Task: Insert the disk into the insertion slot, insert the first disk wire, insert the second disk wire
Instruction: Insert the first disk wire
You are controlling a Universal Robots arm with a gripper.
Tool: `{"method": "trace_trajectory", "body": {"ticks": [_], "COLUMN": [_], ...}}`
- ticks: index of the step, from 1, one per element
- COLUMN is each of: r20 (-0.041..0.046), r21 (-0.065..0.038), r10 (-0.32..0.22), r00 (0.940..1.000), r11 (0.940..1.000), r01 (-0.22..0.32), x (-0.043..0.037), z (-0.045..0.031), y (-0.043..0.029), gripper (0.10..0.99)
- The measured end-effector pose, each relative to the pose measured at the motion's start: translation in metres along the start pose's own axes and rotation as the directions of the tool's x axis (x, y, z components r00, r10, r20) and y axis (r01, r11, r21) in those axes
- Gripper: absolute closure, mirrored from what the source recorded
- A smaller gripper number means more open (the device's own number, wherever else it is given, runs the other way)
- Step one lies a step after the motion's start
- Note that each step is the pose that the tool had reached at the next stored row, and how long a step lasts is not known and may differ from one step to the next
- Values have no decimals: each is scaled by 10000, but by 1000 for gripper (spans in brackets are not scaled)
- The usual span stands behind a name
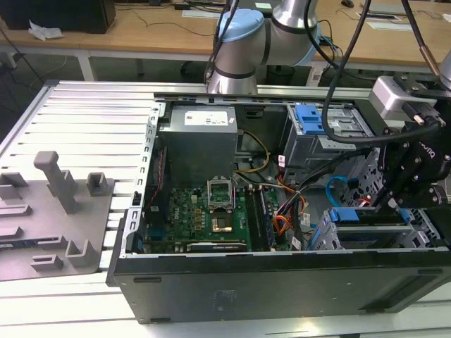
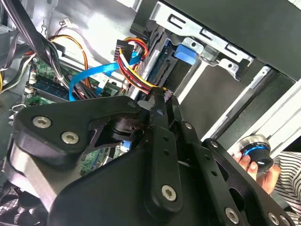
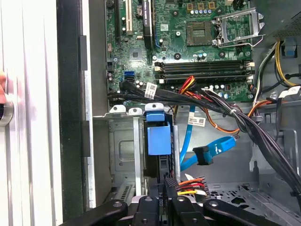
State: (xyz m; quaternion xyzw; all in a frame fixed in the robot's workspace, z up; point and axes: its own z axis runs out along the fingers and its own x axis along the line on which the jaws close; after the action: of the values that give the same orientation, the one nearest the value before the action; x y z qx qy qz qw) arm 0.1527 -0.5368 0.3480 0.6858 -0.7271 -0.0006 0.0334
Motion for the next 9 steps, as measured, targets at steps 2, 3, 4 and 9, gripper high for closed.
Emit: {"method": "trace_trajectory", "body": {"ticks": [2,3,4,9], "r20": [54,91,136,424], "r21": [-3,-6,-8,-25], "r10": [-3,-4,-5,-22], "r00": [10000,10000,9999,9991], "r11": [10000,10000,10000,10000], "r01": [3,4,5,24], "x": [0,0,-2,-10], "z": [4,6,8,26], "y": [0,-1,-1,-28], "gripper": [918,918,918,918]}}
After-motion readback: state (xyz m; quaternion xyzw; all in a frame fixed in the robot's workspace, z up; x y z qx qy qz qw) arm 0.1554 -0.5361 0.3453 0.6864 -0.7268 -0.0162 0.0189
